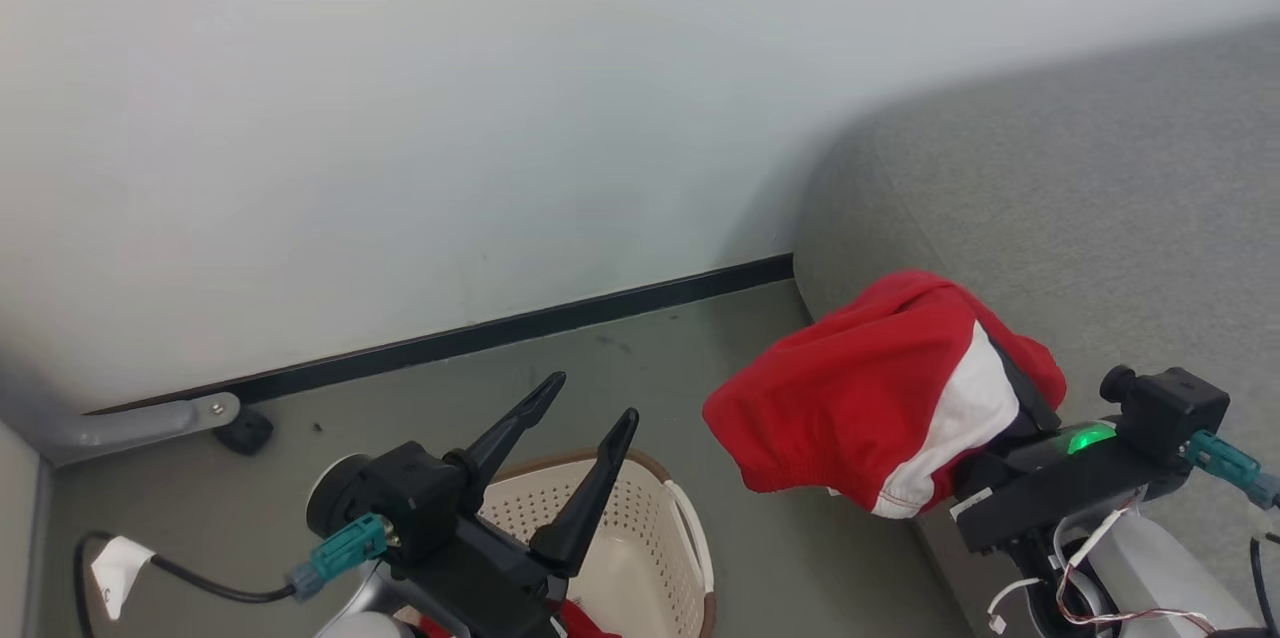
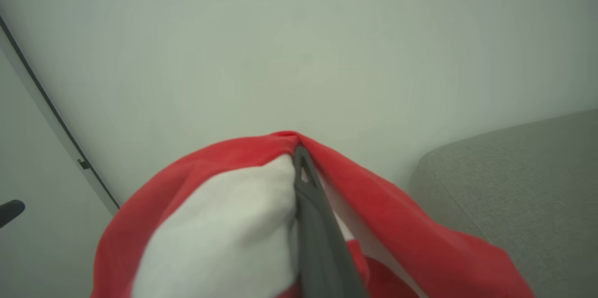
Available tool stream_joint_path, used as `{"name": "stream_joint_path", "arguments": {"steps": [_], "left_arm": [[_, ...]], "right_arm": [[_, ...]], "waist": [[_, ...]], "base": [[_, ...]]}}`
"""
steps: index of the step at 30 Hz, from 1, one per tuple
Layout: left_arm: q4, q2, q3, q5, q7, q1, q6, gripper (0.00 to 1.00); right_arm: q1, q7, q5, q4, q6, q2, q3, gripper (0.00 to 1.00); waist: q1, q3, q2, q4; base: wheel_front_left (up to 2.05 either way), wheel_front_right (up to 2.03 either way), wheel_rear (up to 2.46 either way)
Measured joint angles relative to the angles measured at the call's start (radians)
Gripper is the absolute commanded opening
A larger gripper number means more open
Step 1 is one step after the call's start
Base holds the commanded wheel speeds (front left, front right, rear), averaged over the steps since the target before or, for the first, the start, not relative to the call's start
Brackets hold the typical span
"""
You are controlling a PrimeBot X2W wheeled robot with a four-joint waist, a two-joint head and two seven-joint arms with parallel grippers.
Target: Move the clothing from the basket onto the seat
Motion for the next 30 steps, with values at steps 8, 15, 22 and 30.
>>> {"name": "stream_joint_path", "arguments": {"steps": [8, 15, 22, 30], "left_arm": [[-0.030, 0.010, -0.013, 0.038, -0.010, -0.001, 0.000, 1.00], [-0.044, 0.020, -0.029, 0.050, -0.009, -0.003, -0.001, 1.00], [-0.049, 0.021, -0.043, 0.061, 0.001, -0.010, -0.002, 1.00], [-0.049, 0.021, -0.054, 0.077, 0.010, -0.025, -0.010, 1.00]], "right_arm": [[0.030, 0.000, -0.001, -0.082, -0.007, -0.010, -0.058, 0.00], [0.054, 0.000, -0.003, -0.142, -0.008, -0.017, -0.102, 0.00], [0.079, 0.000, -0.012, -0.184, -0.008, -0.017, -0.142, 0.00], [0.103, -0.004, -0.023, -0.212, -0.008, -0.020, -0.181, 0.00]], "waist": [[0.0000, 0.018, 0.0000, -0.087], [0.0000, 0.039, 0.0000, -0.158], [0.0000, 0.066, 0.0000, -0.217], [0.0001, 0.098, 0.0000, -0.249]], "base": [[0.00, 0.00, 0.00], [0.00, 0.00, 0.00], [0.00, 0.00, 0.00], [0.00, 0.00, 0.00]]}}
